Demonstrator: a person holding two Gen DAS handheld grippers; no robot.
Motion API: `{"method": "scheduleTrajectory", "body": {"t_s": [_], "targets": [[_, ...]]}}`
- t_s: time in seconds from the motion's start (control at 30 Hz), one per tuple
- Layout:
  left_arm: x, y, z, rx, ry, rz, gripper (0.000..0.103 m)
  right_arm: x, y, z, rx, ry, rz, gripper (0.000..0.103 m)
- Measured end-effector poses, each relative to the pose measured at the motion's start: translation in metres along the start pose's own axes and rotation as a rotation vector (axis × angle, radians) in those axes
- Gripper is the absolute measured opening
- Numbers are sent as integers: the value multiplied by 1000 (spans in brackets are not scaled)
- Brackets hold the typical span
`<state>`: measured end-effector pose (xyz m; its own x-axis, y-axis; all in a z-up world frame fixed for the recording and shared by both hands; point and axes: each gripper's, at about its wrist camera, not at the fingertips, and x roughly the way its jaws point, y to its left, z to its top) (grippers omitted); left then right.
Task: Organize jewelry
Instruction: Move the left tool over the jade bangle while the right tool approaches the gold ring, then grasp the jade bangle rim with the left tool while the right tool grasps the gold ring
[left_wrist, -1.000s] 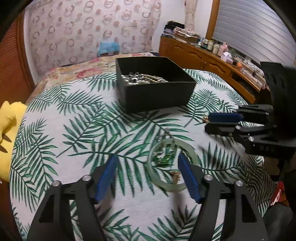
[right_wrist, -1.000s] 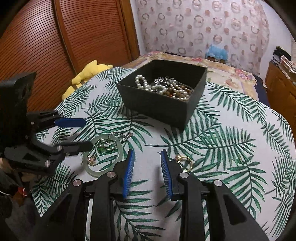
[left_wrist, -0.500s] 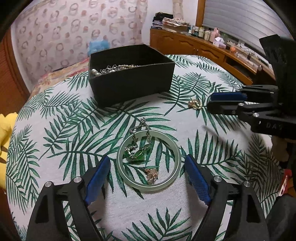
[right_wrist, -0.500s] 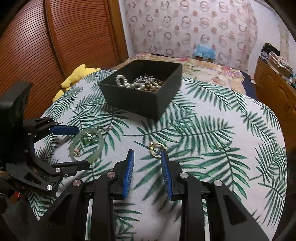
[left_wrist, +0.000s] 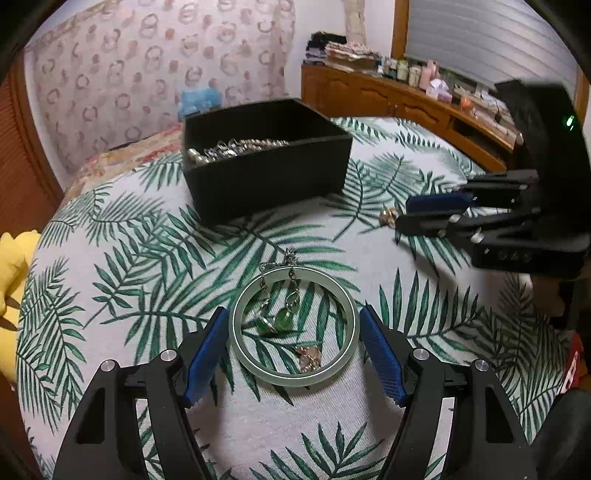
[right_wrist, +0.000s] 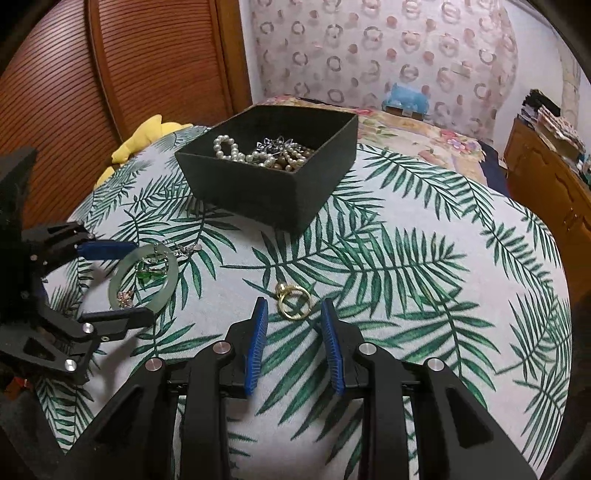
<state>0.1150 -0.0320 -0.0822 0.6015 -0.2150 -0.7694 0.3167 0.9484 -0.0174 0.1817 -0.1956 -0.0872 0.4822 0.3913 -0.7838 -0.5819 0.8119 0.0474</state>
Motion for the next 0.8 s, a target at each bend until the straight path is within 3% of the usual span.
{"method": "scheduleTrajectory", "body": {"t_s": [0.37,0.5,0.8], "targets": [[-28,3,11,-17,-85,-15,69,6,6,3,-37,6,-26,32],[-39,1,18,-14,-122,-20,69,7,6,4,-40,3,-42,24],[-53,6,27,-12,-166,-5,69,6,0,3,-27,-9,-29,22]]}}
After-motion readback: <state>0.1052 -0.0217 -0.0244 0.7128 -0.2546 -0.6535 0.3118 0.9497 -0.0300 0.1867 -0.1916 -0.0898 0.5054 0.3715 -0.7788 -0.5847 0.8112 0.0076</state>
